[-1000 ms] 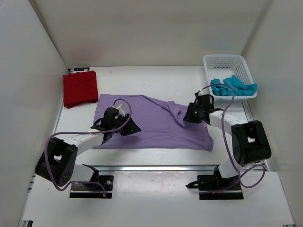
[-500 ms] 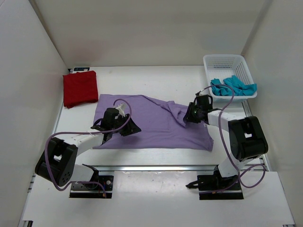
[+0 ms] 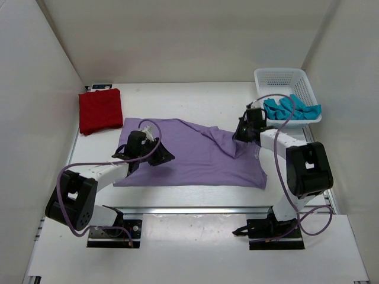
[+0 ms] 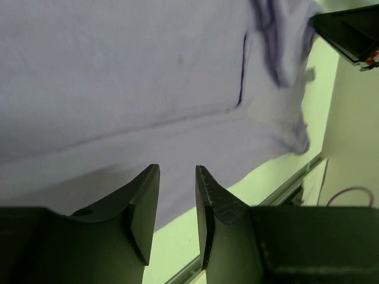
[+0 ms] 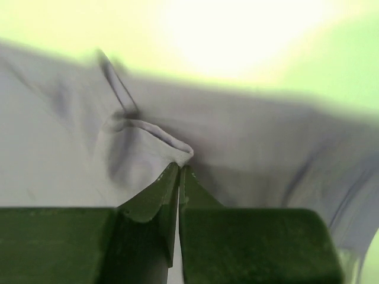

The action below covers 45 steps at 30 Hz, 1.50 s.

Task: Fold and stack the t-shirts
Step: Grap the side of the flattened tshirt furthest away from the robot with both arms

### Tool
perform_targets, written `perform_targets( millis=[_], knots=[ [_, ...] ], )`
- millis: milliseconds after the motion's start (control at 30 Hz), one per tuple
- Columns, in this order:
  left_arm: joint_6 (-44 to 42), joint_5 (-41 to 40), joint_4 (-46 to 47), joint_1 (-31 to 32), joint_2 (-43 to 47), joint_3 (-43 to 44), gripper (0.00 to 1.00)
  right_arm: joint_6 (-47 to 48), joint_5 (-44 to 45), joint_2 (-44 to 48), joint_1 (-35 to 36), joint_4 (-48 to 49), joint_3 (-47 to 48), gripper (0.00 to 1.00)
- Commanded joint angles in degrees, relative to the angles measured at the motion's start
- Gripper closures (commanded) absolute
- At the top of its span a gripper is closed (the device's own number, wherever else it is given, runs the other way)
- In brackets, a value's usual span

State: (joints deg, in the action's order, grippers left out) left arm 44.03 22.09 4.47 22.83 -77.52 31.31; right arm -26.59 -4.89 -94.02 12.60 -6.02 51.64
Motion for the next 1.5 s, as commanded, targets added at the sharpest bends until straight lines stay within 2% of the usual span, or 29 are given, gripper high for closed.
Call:
perform_targets(
  millis=[0,233,300,400,567,700,900,1000,1133,1300,1367,1467],
  knots=[
    [1.3,-0.3,0.6,-4.4,-0.5,4.7,0.58,3.4,1.6,-1.8,-2.5,2.1,9.0,1.0],
    [2.0,-4.9,-0.9,-12.7,-3.7,12.5,0.58,10.0,2.0,-14.9,-6.2,-2.5,34.2,1.0],
    [2.6,-5.0,0.0,-14.3,-5.0,14.2,0.58,11.3,2.3,-18.4,-6.4,-4.3,38.5,1.0],
    [1.5,-9.9,-1.6,-16.9,-8.1,18.9,0.57,13.4,3.7,-22.9,-6.7,-4.0,41.6,1.0],
    [-2.2,-16.1,-7.8,-22.4,-16.8,28.5,0.57,16.0,7.5,-31.1,-6.9,-10.1,52.4,1.0],
    [-5.6,-20.2,-12.5,-25.4,-24.9,35.6,0.57,19.0,5.7,-33.1,-6.7,-5.3,54.2,1.0],
    [-10.2,-25.5,-18.2,-26.4,-32.9,45.2,0.56,19.1,5.3,-40.8,-7.4,-15.8,68.1,1.0],
    [-12.0,-26.7,-20.3,-25.9,-36.6,49.8,0.57,17.9,1.8,-40.1,-7.8,-14.6,66.8,1.0],
    [-13.2,-29.2,-23.5,-25.0,-41.1,56.3,0.56,16.4,-0.7,-36.2,-7.7,-10.4,60.3,1.0],
    [-15.5,-31.4,-28.5,-24.3,-46.9,64.8,0.54,15.3,-1.7,-34.6,-7.2,-8.8,57.3,1.0],
    [-17.3,-32.5,-31.3,-23.9,-48.5,66.9,0.54,14.5,-2.5,-33.9,-7.2,-8.4,56.5,1.0],
    [-17.8,-33.0,-30.4,-24.1,-48.7,66.2,0.53,14.4,-2.9,-32.9,-7.3,-7.5,55.7,1.0]
  ],
)
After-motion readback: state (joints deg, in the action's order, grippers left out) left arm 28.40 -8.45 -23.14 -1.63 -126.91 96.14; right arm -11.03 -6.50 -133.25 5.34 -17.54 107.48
